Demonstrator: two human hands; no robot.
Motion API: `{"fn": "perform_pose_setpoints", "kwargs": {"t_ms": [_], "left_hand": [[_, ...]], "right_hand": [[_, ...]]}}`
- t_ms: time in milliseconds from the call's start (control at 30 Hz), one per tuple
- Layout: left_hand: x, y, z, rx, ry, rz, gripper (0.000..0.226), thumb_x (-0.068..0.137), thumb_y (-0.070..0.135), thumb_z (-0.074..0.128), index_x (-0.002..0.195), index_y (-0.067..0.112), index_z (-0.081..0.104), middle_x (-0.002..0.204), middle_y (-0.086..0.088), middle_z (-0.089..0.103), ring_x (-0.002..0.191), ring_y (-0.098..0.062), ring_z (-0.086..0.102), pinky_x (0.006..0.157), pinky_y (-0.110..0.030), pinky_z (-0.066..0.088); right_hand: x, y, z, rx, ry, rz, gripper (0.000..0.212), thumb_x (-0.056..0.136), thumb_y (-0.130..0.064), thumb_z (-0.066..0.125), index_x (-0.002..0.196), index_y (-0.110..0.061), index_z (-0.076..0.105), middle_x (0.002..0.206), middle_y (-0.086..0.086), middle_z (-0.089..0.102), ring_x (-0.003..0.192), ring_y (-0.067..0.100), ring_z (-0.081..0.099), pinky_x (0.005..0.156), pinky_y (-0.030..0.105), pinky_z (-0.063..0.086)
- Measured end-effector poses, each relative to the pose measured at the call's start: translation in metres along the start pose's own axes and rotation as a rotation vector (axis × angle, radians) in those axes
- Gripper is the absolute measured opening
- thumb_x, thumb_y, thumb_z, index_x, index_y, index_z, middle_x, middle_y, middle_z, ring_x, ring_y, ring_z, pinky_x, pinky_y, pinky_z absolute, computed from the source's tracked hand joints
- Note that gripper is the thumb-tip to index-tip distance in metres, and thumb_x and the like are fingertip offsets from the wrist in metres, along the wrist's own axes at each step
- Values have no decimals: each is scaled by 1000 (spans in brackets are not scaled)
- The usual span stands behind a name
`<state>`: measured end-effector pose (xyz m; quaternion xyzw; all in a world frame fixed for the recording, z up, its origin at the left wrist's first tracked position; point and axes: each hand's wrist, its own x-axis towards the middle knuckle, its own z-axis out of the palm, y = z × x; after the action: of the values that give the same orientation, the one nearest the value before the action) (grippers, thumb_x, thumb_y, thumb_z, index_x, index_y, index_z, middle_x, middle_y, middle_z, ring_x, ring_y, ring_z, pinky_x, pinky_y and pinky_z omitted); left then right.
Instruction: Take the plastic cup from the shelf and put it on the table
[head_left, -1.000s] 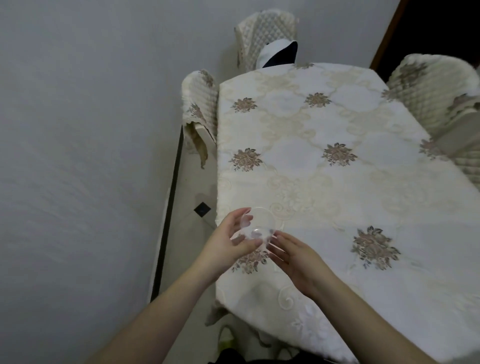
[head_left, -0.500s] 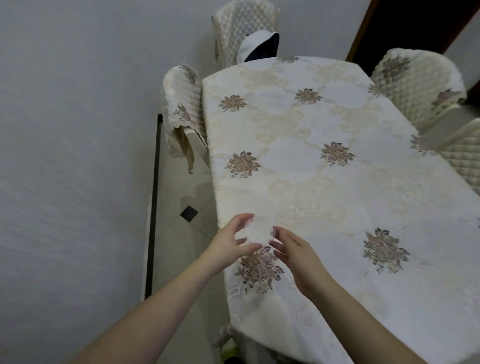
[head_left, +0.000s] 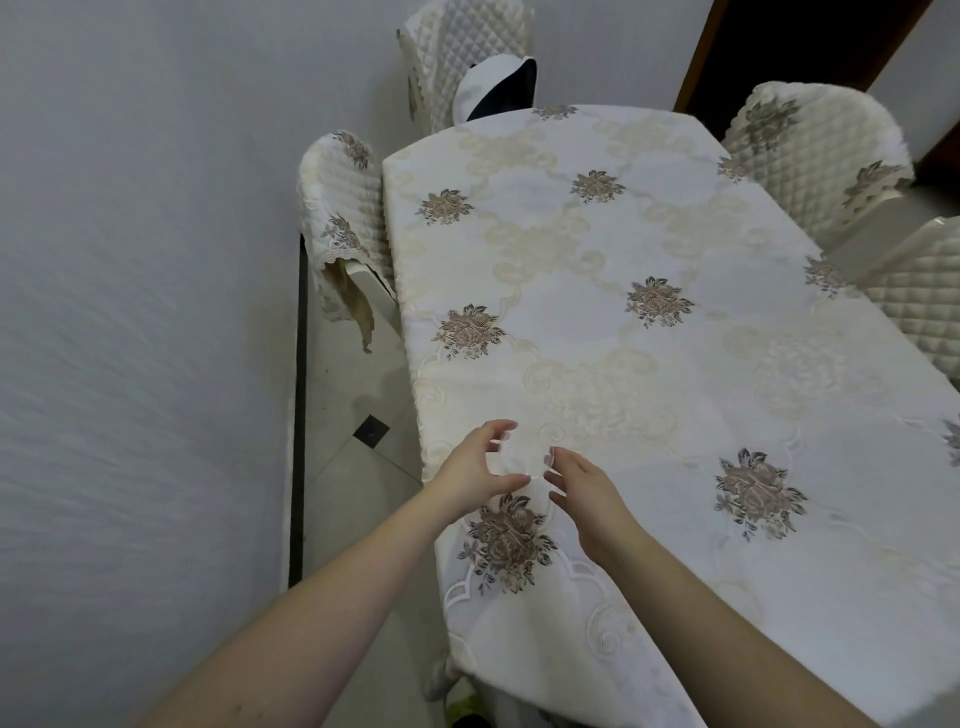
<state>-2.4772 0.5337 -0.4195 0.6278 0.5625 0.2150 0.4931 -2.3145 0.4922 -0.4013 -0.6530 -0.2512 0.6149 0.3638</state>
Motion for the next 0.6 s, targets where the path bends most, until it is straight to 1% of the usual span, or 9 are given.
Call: {"fn": "perform_pose_setpoints", "kwargs": {"t_ms": [33, 67, 133, 167, 267, 400, 433, 533, 600], "left_hand": [[2, -1, 2, -17, -4, -8, 72, 74, 22, 83, 135, 26, 45, 132, 2, 52, 114, -6, 49, 77, -7, 45], [4, -2, 3, -40, -8, -20, 74, 74, 20, 83, 137, 25, 44, 133, 0, 52, 116, -7, 49, 81, -12, 49], [6, -5, 6, -80, -5, -47, 77, 75, 18, 83, 138, 26, 40, 134, -3, 51, 119, -10, 48, 91, -30, 53], [6, -7, 8, -90, 5, -54, 77, 75, 17, 83, 138, 26, 39, 134, -4, 50, 119, -11, 48, 94, -35, 52], [6, -12, 12, -90, 43, -63, 71, 75, 18, 82, 133, 28, 42, 134, -4, 50, 120, -12, 48, 94, -37, 51], [6, -17, 13, -71, 74, -74, 69, 74, 22, 83, 130, 28, 43, 135, -4, 51, 118, -13, 49, 87, -29, 48], [6, -17, 12, -50, 80, -73, 70, 73, 24, 83, 131, 28, 43, 135, -3, 51, 119, -13, 49, 87, -28, 47], [7, -15, 9, 83, 96, -63, 73, 72, 32, 83, 133, 27, 43, 138, -1, 44, 123, -17, 45, 96, -37, 47], [8, -12, 6, 167, 84, -53, 74, 72, 34, 82, 134, 27, 43, 141, -2, 40, 126, -18, 43, 100, -35, 43]], "right_hand": [[2, 0, 0, -7, 2, 2, 42, 98, -31, 43, 136, -14, 50, 134, 5, 55, 117, 19, 54, 101, 37, 43], [2, -1, 1, -25, -1, 12, 43, 98, -32, 41, 137, -15, 49, 138, 6, 53, 121, 21, 51, 105, 41, 40], [3, -2, 3, -67, -10, 38, 46, 99, -34, 38, 140, -15, 45, 147, 5, 45, 132, 22, 42, 112, 47, 32], [3, -3, 4, -73, -14, 46, 48, 99, -34, 36, 142, -15, 42, 150, 4, 41, 136, 22, 37, 113, 48, 29], [4, -6, 7, -64, -16, 69, 49, 100, -32, 35, 144, -13, 38, 153, 5, 36, 139, 22, 32, 114, 48, 28], [5, -5, 10, -71, -43, 98, 42, 100, -33, 33, 134, -13, 46, 154, 6, 36, 139, 24, 32, 112, 41, 26], [6, -5, 10, -80, -49, 94, 43, 100, -33, 32, 137, -14, 44, 154, 5, 35, 140, 23, 31, 111, 40, 25], [4, -8, 9, -121, -42, 81, 49, 101, -34, 29, 148, -18, 32, 157, 2, 29, 143, 21, 25, 112, 36, 21], [5, -9, 6, -153, -42, 76, 50, 101, -34, 29, 148, -17, 32, 158, 3, 29, 143, 21, 24, 112, 36, 20]]}}
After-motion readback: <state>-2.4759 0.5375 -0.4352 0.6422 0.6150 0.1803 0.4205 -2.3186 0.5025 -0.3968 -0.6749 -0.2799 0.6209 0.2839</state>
